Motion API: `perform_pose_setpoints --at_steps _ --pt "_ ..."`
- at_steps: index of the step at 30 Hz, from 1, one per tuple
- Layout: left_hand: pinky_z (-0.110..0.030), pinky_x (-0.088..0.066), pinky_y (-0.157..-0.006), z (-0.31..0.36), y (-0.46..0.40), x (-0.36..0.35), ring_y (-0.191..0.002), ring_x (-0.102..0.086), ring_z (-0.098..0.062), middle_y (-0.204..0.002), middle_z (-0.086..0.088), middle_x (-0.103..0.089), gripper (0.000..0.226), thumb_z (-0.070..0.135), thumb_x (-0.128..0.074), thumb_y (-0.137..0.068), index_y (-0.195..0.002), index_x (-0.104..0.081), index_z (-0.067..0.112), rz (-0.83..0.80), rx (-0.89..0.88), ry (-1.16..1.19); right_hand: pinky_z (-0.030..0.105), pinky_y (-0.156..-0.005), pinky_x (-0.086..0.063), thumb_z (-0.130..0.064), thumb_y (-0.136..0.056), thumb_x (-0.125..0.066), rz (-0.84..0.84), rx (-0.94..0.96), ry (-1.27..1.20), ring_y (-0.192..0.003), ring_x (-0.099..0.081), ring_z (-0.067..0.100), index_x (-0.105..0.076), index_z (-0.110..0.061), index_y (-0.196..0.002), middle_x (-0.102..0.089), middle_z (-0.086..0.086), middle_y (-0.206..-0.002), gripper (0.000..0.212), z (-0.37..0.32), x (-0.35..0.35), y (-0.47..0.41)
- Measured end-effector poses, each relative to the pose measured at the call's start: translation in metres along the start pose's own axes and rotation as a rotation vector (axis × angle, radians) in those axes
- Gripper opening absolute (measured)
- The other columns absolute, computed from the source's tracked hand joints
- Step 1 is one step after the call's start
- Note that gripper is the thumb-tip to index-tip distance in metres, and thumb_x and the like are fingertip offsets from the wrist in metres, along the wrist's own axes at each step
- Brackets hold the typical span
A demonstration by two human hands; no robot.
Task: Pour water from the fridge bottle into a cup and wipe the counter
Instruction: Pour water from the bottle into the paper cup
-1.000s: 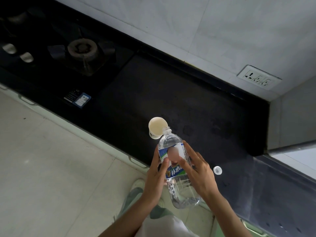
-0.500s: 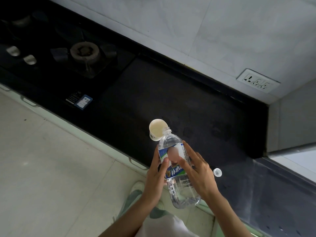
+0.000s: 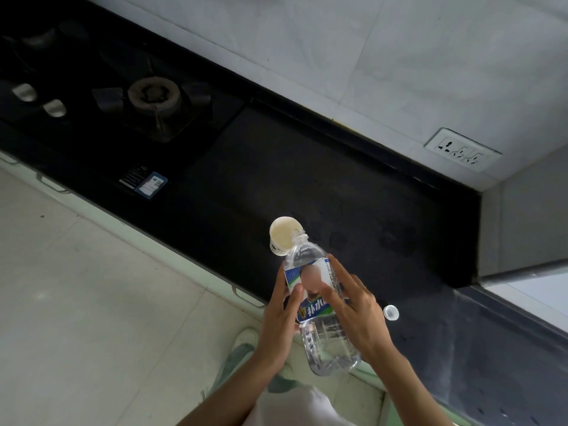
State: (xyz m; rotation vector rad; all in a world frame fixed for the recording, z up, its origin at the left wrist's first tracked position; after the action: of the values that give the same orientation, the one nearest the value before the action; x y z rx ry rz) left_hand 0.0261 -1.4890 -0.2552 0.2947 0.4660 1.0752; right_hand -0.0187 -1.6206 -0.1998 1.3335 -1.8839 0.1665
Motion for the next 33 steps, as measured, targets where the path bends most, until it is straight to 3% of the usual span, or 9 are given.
perform_pose_setpoints --at_steps 13,17,20,23,28,33 --pt "-0.03 -0.059 -0.08 0.005 0.002 0.0 -0.109 -0.065 -0.012 -0.132 0.006 -0.057 0.058 0.045 -0.046 -0.09 -0.145 -0.029 0.042 -0.036 -0.003 0.002 0.039 -0.078 -0.056 -0.081 -0.077 -0.036 0.032 0.034 -0.006 -0.096 -0.063 0.007 -0.021 -0.071 -0.131 -0.054 -0.016 -0.119 0.056 0.001 0.0 0.001" --pt "-0.039 -0.058 -0.087 0.011 0.001 -0.002 -0.11 -0.065 -0.013 -0.132 0.004 -0.058 0.055 0.045 -0.045 -0.091 -0.144 -0.031 0.042 -0.049 -0.031 -0.001 0.041 -0.079 -0.056 -0.077 -0.079 -0.04 0.045 0.05 -0.038 -0.095 -0.064 0.009 -0.022 -0.076 -0.125 -0.054 -0.018 -0.115 0.05 0.0 0.003 0.002" --pt "-0.029 -0.059 -0.077 0.015 0.003 -0.004 -0.106 -0.066 -0.007 -0.129 0.005 -0.059 0.056 0.044 -0.046 -0.091 -0.145 -0.03 0.042 -0.066 -0.043 0.006 0.041 -0.079 -0.057 -0.077 -0.079 -0.039 0.051 0.061 -0.045 -0.095 -0.064 0.01 -0.022 -0.077 -0.124 -0.053 -0.018 -0.113 0.049 0.001 0.005 0.001" --pt "-0.023 -0.057 -0.075 0.018 0.002 -0.006 -0.105 -0.065 -0.003 -0.13 0.01 -0.058 0.054 0.051 -0.048 -0.092 -0.143 -0.029 0.05 -0.068 -0.054 -0.006 0.041 -0.078 -0.057 -0.077 -0.079 -0.041 0.065 0.083 -0.07 -0.094 -0.064 0.01 -0.023 -0.074 -0.127 -0.055 -0.016 -0.112 0.052 0.002 0.008 0.001" --pt "-0.015 -0.054 -0.07 0.033 0.003 -0.014 -0.101 -0.063 0.008 -0.124 0.021 -0.057 0.054 0.046 -0.048 -0.089 -0.139 -0.027 0.057 -0.129 -0.076 0.001 0.037 -0.079 -0.057 -0.077 -0.077 -0.047 0.129 0.135 -0.184 -0.094 -0.066 0.01 -0.03 -0.061 -0.137 -0.055 -0.017 -0.113 0.065 0.001 0.02 0.007" --pt "-0.022 -0.054 -0.086 0.054 0.003 -0.025 -0.11 -0.062 0.0 -0.125 0.022 -0.061 0.059 0.037 -0.054 -0.091 -0.143 -0.029 0.05 -0.193 -0.199 -0.061 0.023 -0.081 -0.054 -0.058 -0.078 -0.065 0.231 0.183 -0.361 -0.103 -0.062 0.007 -0.038 -0.053 -0.138 -0.056 -0.012 -0.119 0.066 0.002 0.038 0.018"
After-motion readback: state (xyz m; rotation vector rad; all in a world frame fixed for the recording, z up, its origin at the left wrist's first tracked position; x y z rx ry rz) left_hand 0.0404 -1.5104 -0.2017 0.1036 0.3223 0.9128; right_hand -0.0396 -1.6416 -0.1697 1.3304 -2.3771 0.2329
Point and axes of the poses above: each hand's wrist, its own y-axis away from the middle knuckle, its own x-axis out of the back of the hand, z = x × y, the point moved 5 cm from there along -y, towards the middle knuckle
